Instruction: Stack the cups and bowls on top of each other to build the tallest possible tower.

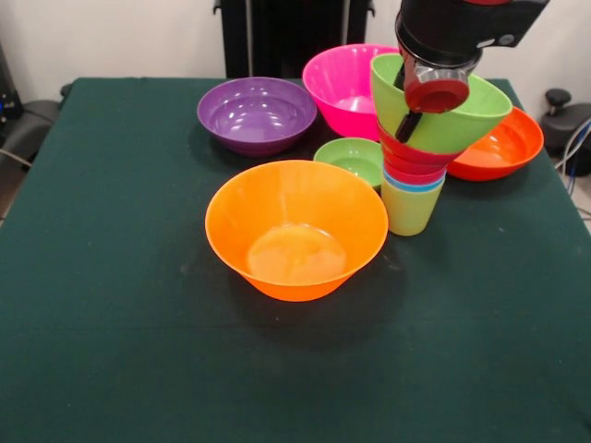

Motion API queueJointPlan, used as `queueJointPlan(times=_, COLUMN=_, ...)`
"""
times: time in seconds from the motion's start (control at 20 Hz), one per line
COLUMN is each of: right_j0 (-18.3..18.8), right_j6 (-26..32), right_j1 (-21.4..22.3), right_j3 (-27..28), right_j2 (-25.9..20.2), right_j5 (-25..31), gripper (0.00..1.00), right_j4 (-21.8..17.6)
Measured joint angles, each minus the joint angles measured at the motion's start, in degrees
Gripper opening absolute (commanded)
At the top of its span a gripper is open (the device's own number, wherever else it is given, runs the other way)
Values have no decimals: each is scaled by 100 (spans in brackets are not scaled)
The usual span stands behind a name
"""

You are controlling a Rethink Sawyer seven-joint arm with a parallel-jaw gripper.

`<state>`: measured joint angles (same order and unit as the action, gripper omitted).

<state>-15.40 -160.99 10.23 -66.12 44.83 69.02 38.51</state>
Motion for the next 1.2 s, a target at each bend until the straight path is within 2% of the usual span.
queueJointPlan(times=1.2, right_j0=24, right_j6=0, right_j1=83, right_j3=-5, right_j2=0, right_j5=-200, gripper=100, right_j4=-1)
